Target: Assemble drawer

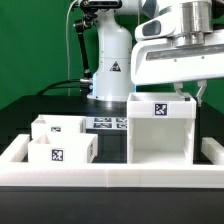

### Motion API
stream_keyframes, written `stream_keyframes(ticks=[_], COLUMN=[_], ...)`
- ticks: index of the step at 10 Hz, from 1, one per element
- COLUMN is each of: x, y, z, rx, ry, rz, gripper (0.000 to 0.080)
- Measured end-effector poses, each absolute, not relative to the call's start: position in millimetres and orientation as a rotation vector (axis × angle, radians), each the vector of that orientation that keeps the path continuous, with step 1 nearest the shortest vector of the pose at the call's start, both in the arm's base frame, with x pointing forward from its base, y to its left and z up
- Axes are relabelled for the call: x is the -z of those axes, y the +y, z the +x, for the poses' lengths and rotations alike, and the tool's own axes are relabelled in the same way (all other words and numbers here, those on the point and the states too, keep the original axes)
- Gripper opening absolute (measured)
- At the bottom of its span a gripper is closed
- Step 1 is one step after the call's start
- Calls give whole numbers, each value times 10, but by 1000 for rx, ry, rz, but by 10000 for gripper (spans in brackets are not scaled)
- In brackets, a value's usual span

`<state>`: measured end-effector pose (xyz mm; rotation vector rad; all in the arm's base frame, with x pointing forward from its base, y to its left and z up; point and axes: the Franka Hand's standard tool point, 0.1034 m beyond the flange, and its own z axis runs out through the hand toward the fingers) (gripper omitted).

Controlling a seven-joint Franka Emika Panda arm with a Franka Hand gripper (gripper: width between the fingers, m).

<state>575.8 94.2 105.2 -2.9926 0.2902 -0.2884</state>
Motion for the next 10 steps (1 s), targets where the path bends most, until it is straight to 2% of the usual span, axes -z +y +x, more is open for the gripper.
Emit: stream_keyframes(ticks=[4,10], x=[-1066,-1121], y=[1019,1006], z=[5820,5901], rx=[284,294], ry=[775,1112], rz=[-2854,-2686], gripper=[41,45])
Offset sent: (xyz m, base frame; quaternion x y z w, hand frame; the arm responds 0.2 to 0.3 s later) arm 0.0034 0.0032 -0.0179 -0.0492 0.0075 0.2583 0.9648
